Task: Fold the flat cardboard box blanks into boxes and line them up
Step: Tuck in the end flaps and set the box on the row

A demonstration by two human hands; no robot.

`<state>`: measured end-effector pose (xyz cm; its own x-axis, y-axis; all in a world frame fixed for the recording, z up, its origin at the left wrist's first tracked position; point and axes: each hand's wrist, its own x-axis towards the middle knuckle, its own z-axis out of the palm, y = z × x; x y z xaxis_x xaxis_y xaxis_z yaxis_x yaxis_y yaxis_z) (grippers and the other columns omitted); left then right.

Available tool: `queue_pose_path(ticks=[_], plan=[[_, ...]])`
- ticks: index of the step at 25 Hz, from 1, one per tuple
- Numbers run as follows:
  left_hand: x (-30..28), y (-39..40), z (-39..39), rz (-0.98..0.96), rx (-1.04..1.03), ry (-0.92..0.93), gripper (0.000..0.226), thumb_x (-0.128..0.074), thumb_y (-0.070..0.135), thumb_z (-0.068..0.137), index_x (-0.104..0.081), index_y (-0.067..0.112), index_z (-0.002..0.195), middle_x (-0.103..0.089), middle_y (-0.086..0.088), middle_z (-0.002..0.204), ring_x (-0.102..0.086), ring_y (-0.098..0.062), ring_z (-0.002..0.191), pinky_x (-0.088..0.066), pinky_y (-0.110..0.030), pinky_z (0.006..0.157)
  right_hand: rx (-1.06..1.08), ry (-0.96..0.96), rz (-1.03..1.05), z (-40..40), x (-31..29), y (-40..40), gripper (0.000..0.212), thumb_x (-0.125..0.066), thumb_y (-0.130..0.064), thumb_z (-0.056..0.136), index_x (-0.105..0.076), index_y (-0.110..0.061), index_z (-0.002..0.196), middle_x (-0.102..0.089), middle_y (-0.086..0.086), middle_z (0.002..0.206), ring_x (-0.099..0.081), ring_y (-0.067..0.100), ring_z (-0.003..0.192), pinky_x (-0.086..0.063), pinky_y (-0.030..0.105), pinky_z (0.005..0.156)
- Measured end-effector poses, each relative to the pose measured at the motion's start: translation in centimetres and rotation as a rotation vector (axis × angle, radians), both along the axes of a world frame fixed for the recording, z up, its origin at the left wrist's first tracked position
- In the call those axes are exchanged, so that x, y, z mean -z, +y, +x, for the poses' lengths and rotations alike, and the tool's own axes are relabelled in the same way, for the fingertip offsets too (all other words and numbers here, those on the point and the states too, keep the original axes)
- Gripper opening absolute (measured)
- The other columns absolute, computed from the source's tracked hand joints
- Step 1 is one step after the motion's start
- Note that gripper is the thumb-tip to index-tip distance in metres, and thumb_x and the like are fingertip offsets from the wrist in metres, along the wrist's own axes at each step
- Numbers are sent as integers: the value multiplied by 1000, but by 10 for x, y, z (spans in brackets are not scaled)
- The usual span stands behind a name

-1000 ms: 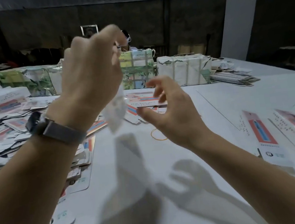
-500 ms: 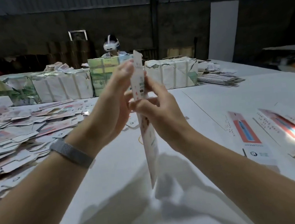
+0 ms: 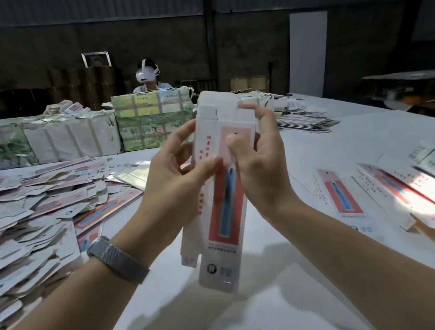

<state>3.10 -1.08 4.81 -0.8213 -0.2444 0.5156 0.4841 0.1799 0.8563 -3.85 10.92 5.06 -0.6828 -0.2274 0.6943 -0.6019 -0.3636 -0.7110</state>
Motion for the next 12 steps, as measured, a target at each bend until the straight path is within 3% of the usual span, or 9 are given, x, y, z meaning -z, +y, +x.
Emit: queue_pose_path(ticks=[3, 6, 10, 12], plan=[[-1, 9, 4, 91, 211, -45, 60, -60, 24, 91, -39, 57, 137, -71, -10, 112, -73, -30, 95, -60, -47, 78, 185, 173, 46, 0, -6, 6, 35, -54, -13, 93, -46, -37, 118, -62, -7, 105, -68, 13, 94, -60, 27, 71], [-6, 14, 7, 168, 347, -18, 54, -49, 28, 100, -33, 61, 141, -70, -4, 120, -72, -26, 98, -59, -42, 78, 441, 266, 141, -2, -9, 4, 28, -55, -26, 94, -63, -25, 121, -51, -2, 113, -56, 7, 102, -57, 21, 80], [-3, 13, 8, 74, 263, -31, 43, -35, 50, 105, -26, 61, 146, -70, 4, 123, -70, -25, 109, -61, -44, 82, 474, 259, 234, -3, -5, 3, 33, -62, -35, 92, -71, -18, 119, -44, -1, 109, -49, 13, 105, -55, 35, 87], [-2, 11, 8, 28, 168, -66, 36, -24, 56, 105, -40, 61, 138, -74, 1, 109, -74, -20, 96, -61, -35, 72, 460, 235, 281, -2, -4, 3, 29, -65, -38, 91, -76, -15, 106, -44, -3, 99, -50, 14, 98, -54, 35, 84]])
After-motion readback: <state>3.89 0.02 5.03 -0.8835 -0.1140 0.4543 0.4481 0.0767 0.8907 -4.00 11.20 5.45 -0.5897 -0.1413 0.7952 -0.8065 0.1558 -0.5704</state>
